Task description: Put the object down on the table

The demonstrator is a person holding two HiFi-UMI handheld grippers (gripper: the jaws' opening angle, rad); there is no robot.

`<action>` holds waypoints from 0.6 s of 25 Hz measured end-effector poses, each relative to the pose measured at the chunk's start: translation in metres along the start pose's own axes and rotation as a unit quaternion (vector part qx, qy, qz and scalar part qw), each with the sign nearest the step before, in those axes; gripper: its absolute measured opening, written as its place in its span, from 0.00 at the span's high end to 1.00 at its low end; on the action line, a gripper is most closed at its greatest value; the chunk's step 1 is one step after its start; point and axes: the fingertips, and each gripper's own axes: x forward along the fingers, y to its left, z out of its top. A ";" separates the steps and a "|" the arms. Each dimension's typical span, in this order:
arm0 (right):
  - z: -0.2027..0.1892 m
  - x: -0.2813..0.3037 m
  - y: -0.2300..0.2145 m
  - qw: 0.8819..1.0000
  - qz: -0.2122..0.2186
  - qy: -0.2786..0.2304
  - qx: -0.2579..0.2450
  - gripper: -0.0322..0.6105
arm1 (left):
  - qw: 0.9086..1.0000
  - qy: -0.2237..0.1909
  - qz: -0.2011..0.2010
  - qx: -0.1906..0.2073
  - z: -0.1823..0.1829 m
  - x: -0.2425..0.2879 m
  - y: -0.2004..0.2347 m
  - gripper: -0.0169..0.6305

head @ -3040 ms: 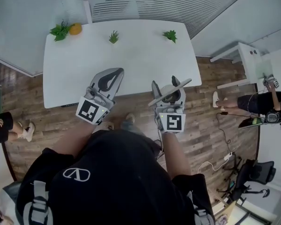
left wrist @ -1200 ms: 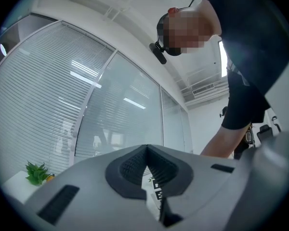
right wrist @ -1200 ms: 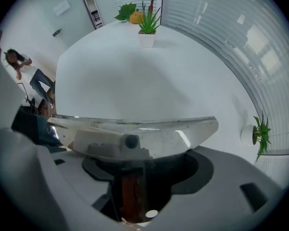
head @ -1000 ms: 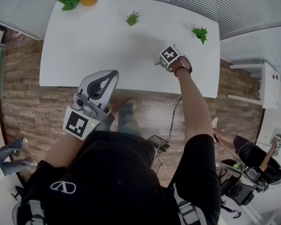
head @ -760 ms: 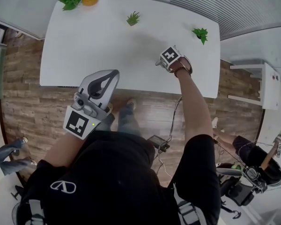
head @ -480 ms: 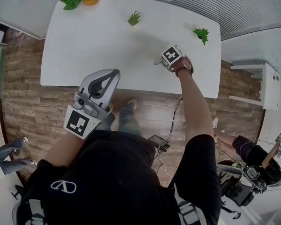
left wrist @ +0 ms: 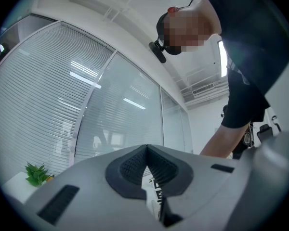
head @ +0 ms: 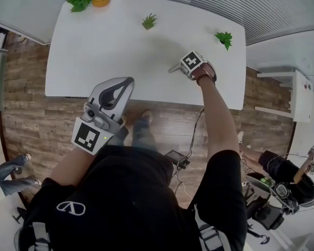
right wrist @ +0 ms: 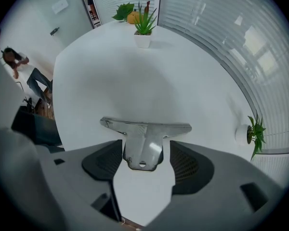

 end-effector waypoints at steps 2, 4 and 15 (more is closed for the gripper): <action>0.000 -0.002 0.000 1.000 0.004 0.000 0.002 0.46 | 1.000 -0.001 0.000 0.001 0.000 0.001 0.001 0.97; 0.001 -0.007 0.001 1.000 0.010 -0.001 0.007 0.46 | 1.000 -0.001 -0.002 0.001 0.000 0.002 0.003 0.97; 0.025 -0.143 -0.001 0.978 -0.062 -0.192 0.059 0.78 | 0.999 -0.020 -0.027 0.010 0.021 0.012 -0.005 0.97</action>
